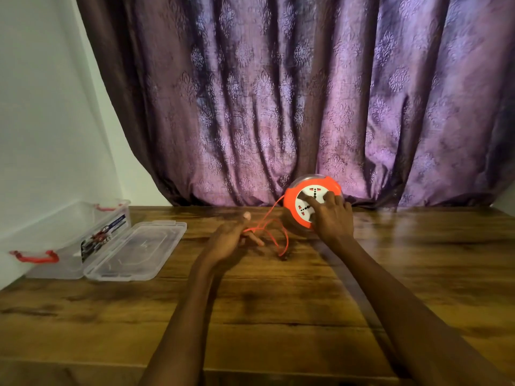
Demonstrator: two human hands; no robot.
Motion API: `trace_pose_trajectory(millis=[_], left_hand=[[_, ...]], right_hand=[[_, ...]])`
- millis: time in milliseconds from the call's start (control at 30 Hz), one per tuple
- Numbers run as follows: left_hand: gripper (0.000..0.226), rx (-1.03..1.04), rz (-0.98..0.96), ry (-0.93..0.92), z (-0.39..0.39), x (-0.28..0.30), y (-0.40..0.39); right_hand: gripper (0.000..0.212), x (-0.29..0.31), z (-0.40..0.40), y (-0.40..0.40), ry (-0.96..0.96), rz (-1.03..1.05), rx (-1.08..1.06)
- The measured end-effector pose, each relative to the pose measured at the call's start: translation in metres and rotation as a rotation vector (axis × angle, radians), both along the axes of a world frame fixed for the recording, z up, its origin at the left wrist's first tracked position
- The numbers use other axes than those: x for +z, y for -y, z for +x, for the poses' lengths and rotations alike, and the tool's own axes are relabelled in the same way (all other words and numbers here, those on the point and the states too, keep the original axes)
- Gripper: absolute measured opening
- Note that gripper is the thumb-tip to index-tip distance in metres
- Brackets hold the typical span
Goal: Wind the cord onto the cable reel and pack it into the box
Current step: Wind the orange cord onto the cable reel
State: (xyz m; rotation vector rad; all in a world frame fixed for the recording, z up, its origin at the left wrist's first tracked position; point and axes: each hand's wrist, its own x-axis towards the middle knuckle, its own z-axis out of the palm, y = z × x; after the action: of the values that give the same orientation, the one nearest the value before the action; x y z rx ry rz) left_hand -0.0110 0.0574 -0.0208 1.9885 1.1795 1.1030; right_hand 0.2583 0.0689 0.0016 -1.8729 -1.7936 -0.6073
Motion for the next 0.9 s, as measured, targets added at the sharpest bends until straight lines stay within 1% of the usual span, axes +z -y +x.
trace_pose_trajectory(millis=[33, 67, 100, 133, 200, 233, 333, 367, 433, 500, 567, 600, 633, 667, 733, 767, 800, 833, 900], left_hand=[[0.064, 0.093, 0.065, -0.199, 0.001, -0.002, 0.001], [0.057, 0.198, 0.128, -0.328, 0.0, -0.003, 0.003], [0.05, 0.272, 0.187, -0.384, -0.002, -0.005, 0.003], [0.042, 0.294, 0.224, -0.382, -0.004, -0.008, 0.001], [0.015, 0.274, 0.238, -0.351, -0.006, -0.011, -0.004], [0.012, 0.281, 0.249, -0.376, -0.007, -0.014, -0.006], [0.028, 0.426, 0.278, -0.532, -0.012, -0.027, -0.01], [0.03, 0.452, 0.281, -0.53, -0.012, -0.027, -0.008], [0.031, 0.477, 0.342, -0.477, -0.007, -0.017, -0.002], [0.03, 0.453, 0.558, -0.443, 0.002, -0.005, 0.005], [0.027, 0.327, 0.731, -0.354, 0.016, -0.001, 0.013], [0.026, 0.251, 0.735, -0.292, 0.024, -0.001, 0.018], [0.025, 0.2, 0.694, -0.22, 0.032, -0.003, 0.022], [0.024, 0.196, 0.625, -0.148, 0.039, -0.006, 0.023], [0.019, 0.28, 0.424, -0.047, 0.047, -0.012, 0.017], [0.022, 0.294, 0.313, -0.001, 0.049, -0.015, 0.014], [0.028, 0.255, 0.203, 0.071, 0.051, -0.017, 0.011], [0.032, 0.179, 0.102, 0.186, 0.053, -0.019, 0.007], [0.031, 0.012, -0.023, 0.478, 0.058, -0.019, 0.004]], right_hand=[[0.064, 0.0, 0.001, -0.001, -0.011, 0.004, -0.005], [0.063, 0.0, 0.002, -0.001, -0.021, 0.012, -0.008], [0.063, 0.001, 0.003, -0.001, -0.029, 0.02, -0.011], [0.063, 0.001, 0.003, -0.001, -0.037, 0.026, -0.012], [0.063, 0.0, 0.003, 0.0, -0.049, 0.036, -0.012], [0.063, 0.0, 0.003, 0.0, -0.051, 0.037, -0.013], [0.063, 0.001, 0.002, 0.001, -0.047, 0.035, 0.009], [0.063, 0.001, 0.001, 0.002, -0.046, 0.033, 0.023], [0.063, 0.0, -0.002, 0.003, -0.036, 0.029, 0.051], [0.063, 0.001, -0.006, 0.005, -0.017, 0.037, 0.073], [0.063, 0.003, -0.013, 0.006, -0.002, 0.054, 0.089], [0.063, 0.005, -0.016, 0.006, 0.003, 0.067, 0.099], [0.062, 0.007, -0.019, 0.007, 0.006, 0.081, 0.114], [0.062, 0.009, -0.022, 0.007, 0.009, 0.095, 0.13], [0.061, 0.015, -0.028, 0.007, 0.023, 0.122, 0.159], [0.061, 0.018, -0.031, 0.007, 0.035, 0.137, 0.174], [0.061, 0.02, -0.033, 0.007, 0.049, 0.152, 0.188], [0.06, 0.022, -0.036, 0.007, 0.066, 0.166, 0.201], [0.058, 0.026, -0.041, 0.007, 0.101, 0.19, 0.233]])
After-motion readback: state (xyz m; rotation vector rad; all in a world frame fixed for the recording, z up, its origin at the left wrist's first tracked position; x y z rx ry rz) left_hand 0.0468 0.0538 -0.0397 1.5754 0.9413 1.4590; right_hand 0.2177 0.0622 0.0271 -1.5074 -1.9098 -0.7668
